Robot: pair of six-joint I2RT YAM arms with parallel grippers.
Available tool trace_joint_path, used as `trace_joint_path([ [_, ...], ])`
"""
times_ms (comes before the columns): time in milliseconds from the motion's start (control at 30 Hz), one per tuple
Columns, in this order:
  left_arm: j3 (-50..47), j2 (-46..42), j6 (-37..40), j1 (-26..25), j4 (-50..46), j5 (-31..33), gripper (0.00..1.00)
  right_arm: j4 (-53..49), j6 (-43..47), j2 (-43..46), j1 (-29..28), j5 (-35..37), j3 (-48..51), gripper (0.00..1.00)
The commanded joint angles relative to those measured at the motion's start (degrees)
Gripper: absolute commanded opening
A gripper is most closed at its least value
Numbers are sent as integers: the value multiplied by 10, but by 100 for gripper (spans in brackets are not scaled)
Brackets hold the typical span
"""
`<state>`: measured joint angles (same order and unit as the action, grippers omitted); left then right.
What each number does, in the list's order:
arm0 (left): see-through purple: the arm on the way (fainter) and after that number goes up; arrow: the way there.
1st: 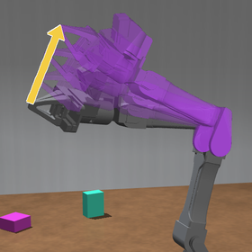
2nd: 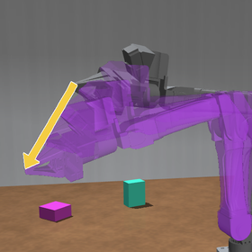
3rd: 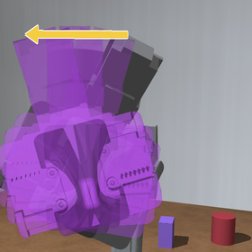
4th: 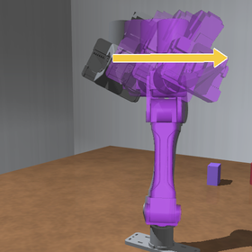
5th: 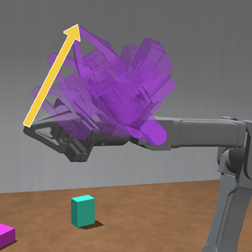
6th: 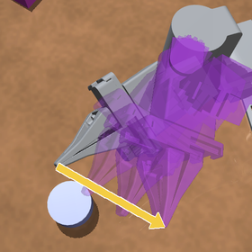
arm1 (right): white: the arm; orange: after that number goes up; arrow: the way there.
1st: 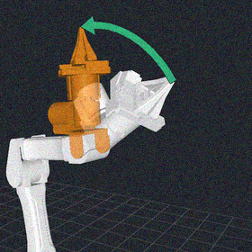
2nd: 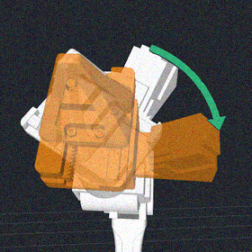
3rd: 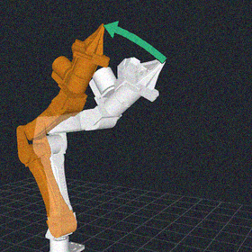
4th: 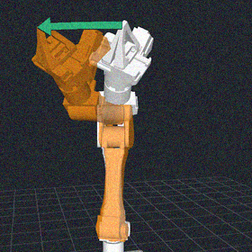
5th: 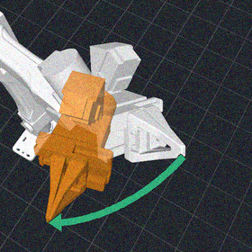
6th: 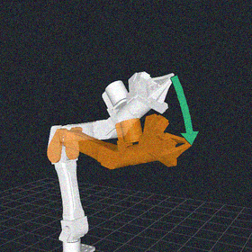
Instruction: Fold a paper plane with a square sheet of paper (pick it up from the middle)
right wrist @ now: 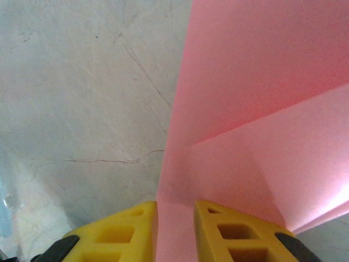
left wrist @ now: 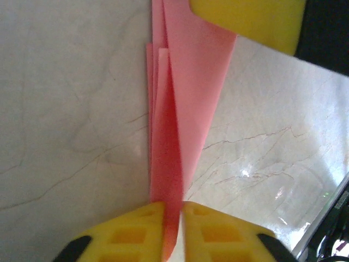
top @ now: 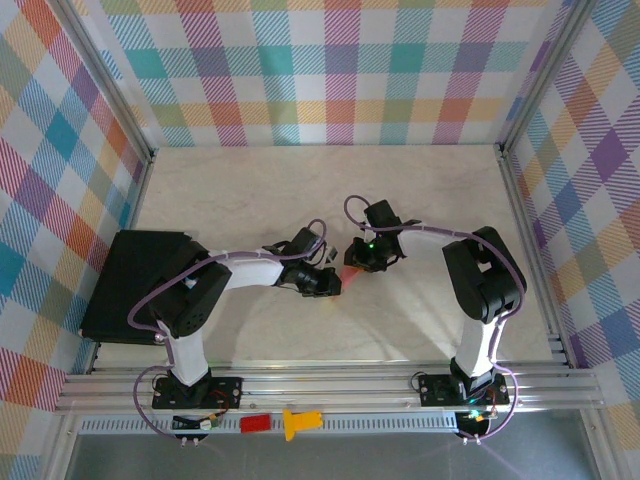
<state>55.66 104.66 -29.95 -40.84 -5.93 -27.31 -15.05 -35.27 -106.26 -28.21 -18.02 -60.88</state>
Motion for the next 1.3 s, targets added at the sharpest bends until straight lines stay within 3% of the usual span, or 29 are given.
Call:
trace_joint_path([
  [0, 6, -45, 5, 1, -24, 16, 21, -15, 9, -3, -1, 0, -11, 24],
  [333, 27, -23, 4, 1, -22, 44, 41, -9, 7, 1, -1, -3, -7, 24],
  [633, 52, 23, 2, 2, -12, 24, 42, 1, 8, 13, -1, -10, -2, 24],
  [733, 53, 30, 2, 2, -15, 28, 41, 2, 7, 13, -1, -13, -1, 24],
  [1067, 30, 48, -3, 6, -16, 38, 24, 28, 15, 37, 0, -31, 10, 24],
  [1267, 29, 53, -3, 7, -12, 34, 21, 25, 21, 35, 0, -29, 6, 24],
])
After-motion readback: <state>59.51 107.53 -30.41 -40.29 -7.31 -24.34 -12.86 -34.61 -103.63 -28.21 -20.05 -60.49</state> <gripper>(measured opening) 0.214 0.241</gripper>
